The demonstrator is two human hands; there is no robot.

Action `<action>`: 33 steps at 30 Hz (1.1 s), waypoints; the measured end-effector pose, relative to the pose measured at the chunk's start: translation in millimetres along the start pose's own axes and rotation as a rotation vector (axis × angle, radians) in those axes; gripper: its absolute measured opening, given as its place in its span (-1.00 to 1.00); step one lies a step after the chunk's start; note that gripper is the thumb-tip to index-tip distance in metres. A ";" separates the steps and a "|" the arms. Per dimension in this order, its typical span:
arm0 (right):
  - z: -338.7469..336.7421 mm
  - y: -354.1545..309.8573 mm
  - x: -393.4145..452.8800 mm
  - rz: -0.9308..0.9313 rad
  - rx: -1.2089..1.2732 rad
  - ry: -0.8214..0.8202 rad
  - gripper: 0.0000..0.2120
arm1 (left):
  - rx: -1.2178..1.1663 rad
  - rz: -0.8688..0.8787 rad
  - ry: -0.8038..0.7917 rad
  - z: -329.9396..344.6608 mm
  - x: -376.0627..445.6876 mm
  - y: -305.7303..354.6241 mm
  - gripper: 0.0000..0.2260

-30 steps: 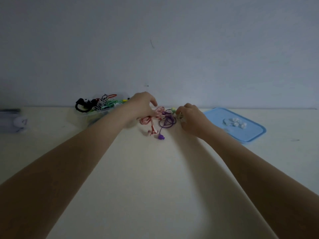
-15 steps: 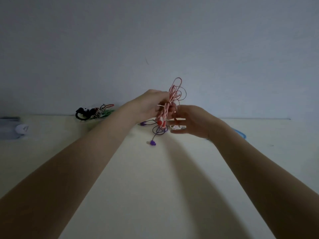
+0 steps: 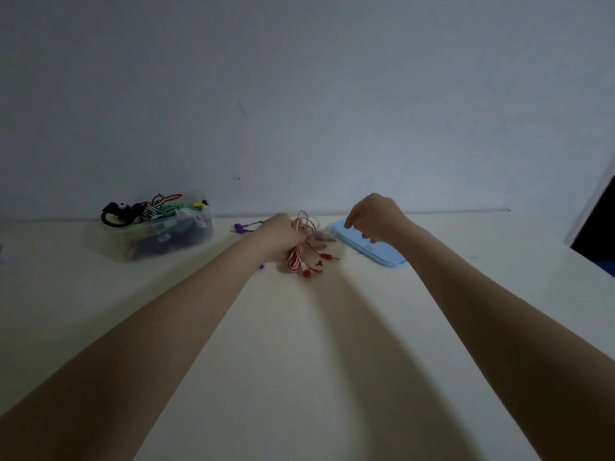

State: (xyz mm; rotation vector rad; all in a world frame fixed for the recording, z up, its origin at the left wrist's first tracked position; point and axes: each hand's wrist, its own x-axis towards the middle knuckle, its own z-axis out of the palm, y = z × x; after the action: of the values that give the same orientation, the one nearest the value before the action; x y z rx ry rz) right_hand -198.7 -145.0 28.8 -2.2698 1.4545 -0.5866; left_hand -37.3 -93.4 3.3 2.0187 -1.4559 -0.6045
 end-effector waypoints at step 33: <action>52.0 9.4 -1.8 0.019 0.894 0.043 -0.84 | -0.428 0.168 -0.018 15.9 3.5 -13.4 -0.77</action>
State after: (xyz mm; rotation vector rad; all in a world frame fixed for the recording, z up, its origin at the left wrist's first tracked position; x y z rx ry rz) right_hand -178.7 -142.2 -20.1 -1.5330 0.9327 -1.0269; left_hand -37.4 -96.4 -17.5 1.5491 -1.3527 -0.7868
